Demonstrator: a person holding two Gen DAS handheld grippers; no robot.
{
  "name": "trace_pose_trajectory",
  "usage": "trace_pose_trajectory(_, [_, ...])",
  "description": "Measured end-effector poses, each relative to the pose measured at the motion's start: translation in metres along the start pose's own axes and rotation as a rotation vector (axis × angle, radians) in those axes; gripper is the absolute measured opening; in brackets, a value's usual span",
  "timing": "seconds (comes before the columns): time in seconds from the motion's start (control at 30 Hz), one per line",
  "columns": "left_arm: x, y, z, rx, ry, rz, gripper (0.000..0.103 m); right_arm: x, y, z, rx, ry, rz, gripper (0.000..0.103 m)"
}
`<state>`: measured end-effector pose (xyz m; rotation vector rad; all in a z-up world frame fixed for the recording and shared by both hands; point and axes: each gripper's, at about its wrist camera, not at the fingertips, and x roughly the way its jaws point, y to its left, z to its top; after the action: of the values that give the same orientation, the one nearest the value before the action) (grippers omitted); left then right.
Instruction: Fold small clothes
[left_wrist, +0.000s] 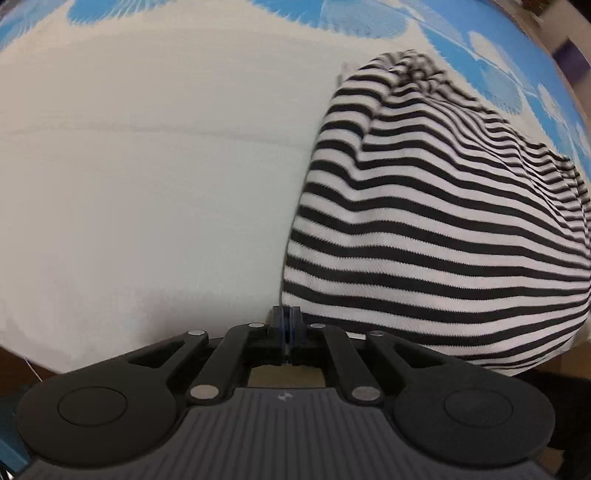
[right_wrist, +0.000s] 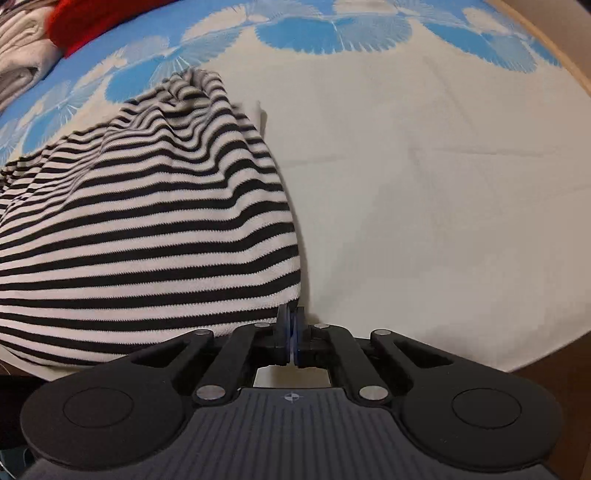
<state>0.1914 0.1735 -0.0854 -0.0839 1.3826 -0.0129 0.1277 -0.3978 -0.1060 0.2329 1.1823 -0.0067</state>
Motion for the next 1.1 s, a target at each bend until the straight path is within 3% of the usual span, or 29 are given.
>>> trace_pose_trajectory(0.07, [-0.015,-0.001,0.005,-0.012,-0.094,-0.010,0.010,-0.011,0.003,0.002,-0.018,-0.076,-0.042,0.002])
trace_pose_trajectory(0.13, [-0.030,0.000,0.008,-0.051,-0.186,-0.091,0.013,-0.025,0.003,0.003,-0.004,-0.164,-0.043,0.004])
trace_pose_trajectory(0.2, [-0.037,-0.007,0.010,-0.038,-0.234,-0.178,0.013,-0.036,0.003,0.005,0.006,-0.233,0.041,0.010])
trace_pose_trajectory(0.27, [-0.039,-0.025,0.011,0.023,-0.250,-0.213,0.013,-0.042,0.014,0.005,-0.044,-0.276,0.120,0.021])
trace_pose_trajectory(0.37, [-0.028,-0.062,0.014,0.124,-0.233,-0.210,0.018,-0.030,0.033,0.004,-0.122,-0.219,0.189,0.042])
trace_pose_trajectory(0.43, [-0.016,-0.079,0.015,0.172,-0.196,-0.182,0.028,-0.009,0.046,0.000,-0.185,-0.115,0.128,0.045])
trace_pose_trajectory(0.5, [0.003,-0.082,0.016,0.200,-0.130,-0.103,0.039,0.012,0.055,-0.006,-0.245,-0.004,0.031,0.046])
trace_pose_trajectory(0.57, [0.015,-0.081,0.019,0.175,-0.087,-0.049,0.044,0.018,0.061,-0.005,-0.260,0.009,0.001,0.050])
trace_pose_trajectory(0.63, [0.011,-0.079,0.021,0.125,-0.105,-0.056,0.045,0.014,0.063,0.000,-0.249,-0.014,-0.002,0.049])
trace_pose_trajectory(0.7, [0.002,-0.078,0.021,0.100,-0.150,-0.076,0.045,0.004,0.061,0.003,-0.239,-0.061,-0.012,0.049])
trace_pose_trajectory(0.87, [-0.025,-0.088,0.009,0.122,-0.311,-0.091,0.045,-0.049,0.064,0.013,-0.284,-0.342,-0.036,0.050])
trace_pose_trajectory(0.97, [-0.036,-0.092,0.002,0.165,-0.360,-0.085,0.045,-0.077,0.057,0.021,-0.282,-0.489,-0.064,0.053])
trace_pose_trajectory(1.1, [-0.041,-0.093,-0.001,0.166,-0.390,-0.072,0.045,-0.089,0.041,0.020,-0.151,-0.541,-0.065,0.055])
